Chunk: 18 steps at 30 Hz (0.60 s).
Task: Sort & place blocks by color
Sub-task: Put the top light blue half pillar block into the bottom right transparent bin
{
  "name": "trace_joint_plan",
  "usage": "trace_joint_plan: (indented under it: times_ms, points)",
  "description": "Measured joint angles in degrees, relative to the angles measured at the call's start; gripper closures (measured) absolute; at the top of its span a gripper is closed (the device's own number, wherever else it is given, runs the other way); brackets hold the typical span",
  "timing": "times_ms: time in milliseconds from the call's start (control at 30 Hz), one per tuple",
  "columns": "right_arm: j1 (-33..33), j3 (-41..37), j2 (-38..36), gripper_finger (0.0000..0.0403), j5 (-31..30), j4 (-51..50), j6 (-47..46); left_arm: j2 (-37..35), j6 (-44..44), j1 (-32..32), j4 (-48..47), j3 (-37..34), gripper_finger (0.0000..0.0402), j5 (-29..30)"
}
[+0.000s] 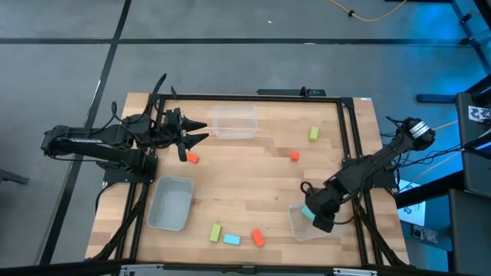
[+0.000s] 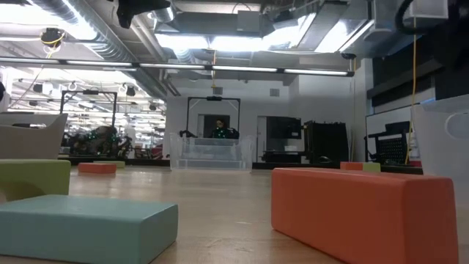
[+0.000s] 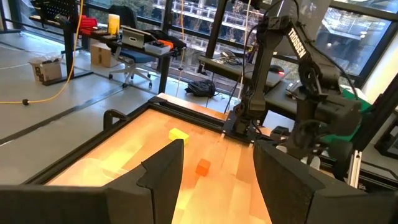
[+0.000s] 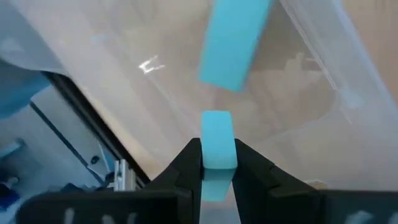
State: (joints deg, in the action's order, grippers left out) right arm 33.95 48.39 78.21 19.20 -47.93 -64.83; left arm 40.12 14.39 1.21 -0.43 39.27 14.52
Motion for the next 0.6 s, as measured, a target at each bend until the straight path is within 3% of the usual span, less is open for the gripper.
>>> trace_joint_plan:
  times_ms: [200,600]
  points:
    - [-0.06,-2.70,-0.25,0.0341,-0.38,1.47,-6.82,0.00,0.01,0.01,0.00,0.00,0.0214,0.02]
    - [-0.08,-2.87,0.27,0.0341,-6.67,0.87,-15.31,0.00,0.00,0.02,0.04,0.00,0.0214,1.17]
